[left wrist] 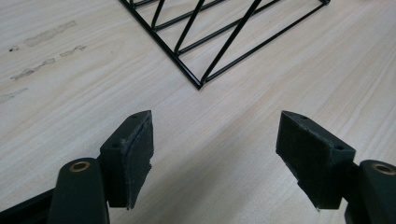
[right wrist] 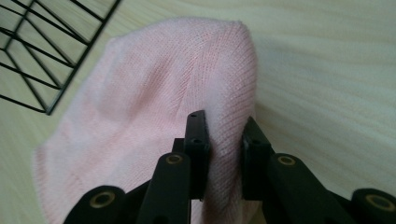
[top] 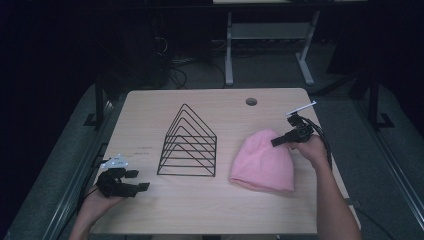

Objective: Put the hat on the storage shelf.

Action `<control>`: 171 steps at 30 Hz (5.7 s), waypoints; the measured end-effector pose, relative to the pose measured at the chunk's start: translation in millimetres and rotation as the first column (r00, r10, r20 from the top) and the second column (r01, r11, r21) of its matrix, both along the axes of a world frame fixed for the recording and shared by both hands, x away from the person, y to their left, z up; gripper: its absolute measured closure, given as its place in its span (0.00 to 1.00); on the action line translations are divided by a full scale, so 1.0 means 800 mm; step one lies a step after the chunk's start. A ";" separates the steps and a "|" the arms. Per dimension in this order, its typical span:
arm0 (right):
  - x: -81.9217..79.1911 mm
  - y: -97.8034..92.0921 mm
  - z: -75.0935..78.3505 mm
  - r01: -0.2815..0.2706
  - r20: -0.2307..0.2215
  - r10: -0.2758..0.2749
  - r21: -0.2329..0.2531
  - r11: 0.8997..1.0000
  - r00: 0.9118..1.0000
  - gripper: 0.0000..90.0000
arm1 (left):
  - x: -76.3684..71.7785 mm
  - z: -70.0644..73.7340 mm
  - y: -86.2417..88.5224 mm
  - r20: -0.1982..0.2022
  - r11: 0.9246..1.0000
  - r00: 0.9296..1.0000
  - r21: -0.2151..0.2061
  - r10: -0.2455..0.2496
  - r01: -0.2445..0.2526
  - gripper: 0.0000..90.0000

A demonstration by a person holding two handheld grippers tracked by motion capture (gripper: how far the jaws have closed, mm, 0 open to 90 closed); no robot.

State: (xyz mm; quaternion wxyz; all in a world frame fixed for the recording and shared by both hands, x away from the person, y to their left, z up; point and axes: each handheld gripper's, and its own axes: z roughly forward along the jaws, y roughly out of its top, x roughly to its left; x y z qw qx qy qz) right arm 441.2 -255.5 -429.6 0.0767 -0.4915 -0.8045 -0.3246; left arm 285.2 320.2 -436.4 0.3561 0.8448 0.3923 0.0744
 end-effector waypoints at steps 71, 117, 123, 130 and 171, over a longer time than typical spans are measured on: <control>-0.052 0.116 0.348 -0.316 0.492 0.255 0.044 0.948 0.833 0.87 | 0.056 0.208 -0.054 0.075 0.952 0.952 -0.047 -0.297 0.301 0.31; -0.051 0.282 0.380 -0.546 0.566 0.423 0.059 0.835 0.707 0.87 | 0.075 0.223 -0.057 0.100 0.942 0.947 -0.118 -0.304 0.315 0.62; -0.046 0.299 0.370 -0.563 0.568 0.432 0.068 0.824 0.701 0.87 | 0.075 0.218 -0.046 0.078 0.942 0.948 -0.111 -0.308 0.315 0.90; -0.043 0.304 0.354 -0.557 0.565 0.422 0.081 0.827 0.709 0.87 | 0.076 0.214 -0.038 0.064 0.951 0.955 -0.091 -0.289 0.294 0.93; -0.020 0.246 0.270 -0.479 0.527 0.333 0.166 0.862 0.782 0.86 | 0.109 0.172 -0.080 0.005 0.963 0.965 0.066 -0.263 0.262 0.92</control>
